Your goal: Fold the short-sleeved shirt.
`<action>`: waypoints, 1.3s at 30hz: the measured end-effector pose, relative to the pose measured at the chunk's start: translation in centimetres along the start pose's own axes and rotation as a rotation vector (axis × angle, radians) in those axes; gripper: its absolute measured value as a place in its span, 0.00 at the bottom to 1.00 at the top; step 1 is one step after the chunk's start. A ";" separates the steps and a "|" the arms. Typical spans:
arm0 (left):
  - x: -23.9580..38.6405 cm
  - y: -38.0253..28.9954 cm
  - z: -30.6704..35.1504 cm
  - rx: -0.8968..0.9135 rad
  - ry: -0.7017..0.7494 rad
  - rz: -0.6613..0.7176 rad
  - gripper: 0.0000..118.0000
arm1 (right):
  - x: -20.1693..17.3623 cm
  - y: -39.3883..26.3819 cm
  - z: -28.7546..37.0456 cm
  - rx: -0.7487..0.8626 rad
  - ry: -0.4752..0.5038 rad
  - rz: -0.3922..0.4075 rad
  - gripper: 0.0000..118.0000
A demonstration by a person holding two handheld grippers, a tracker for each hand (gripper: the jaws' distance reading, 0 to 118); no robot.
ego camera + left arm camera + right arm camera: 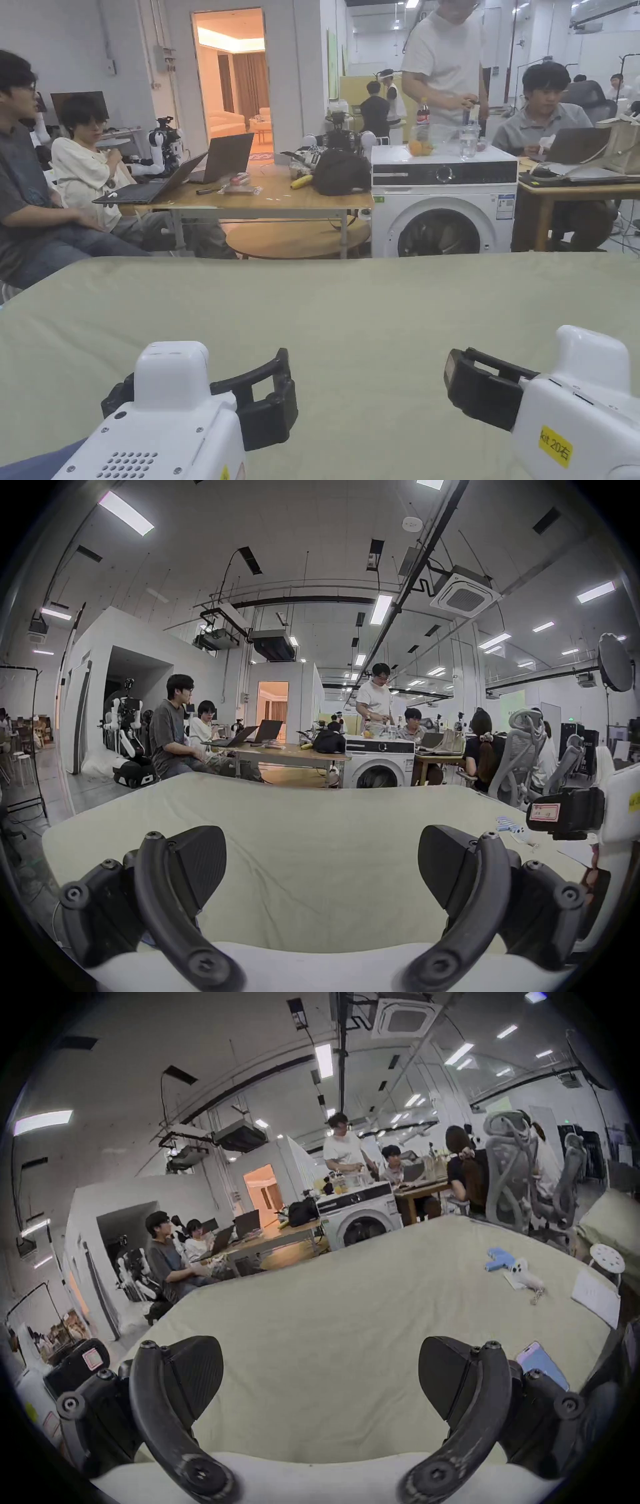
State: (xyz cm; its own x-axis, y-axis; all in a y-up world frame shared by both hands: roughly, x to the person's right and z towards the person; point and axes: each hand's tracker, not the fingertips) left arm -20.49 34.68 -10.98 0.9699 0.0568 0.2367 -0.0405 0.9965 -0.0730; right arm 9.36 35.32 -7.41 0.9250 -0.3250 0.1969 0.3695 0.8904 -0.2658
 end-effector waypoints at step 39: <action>-0.8 -0.2 0.0 -0.008 0.005 0.015 0.94 | -1.2 -3.7 -0.3 0.163 -0.096 0.353 0.96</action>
State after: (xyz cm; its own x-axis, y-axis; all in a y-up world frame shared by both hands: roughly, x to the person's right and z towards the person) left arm -21.28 34.43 -11.20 0.9704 0.0718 0.2304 -0.0535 0.9950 -0.0848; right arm 6.92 32.32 -6.96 0.9771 0.0346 0.2100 0.0042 0.9834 -0.1816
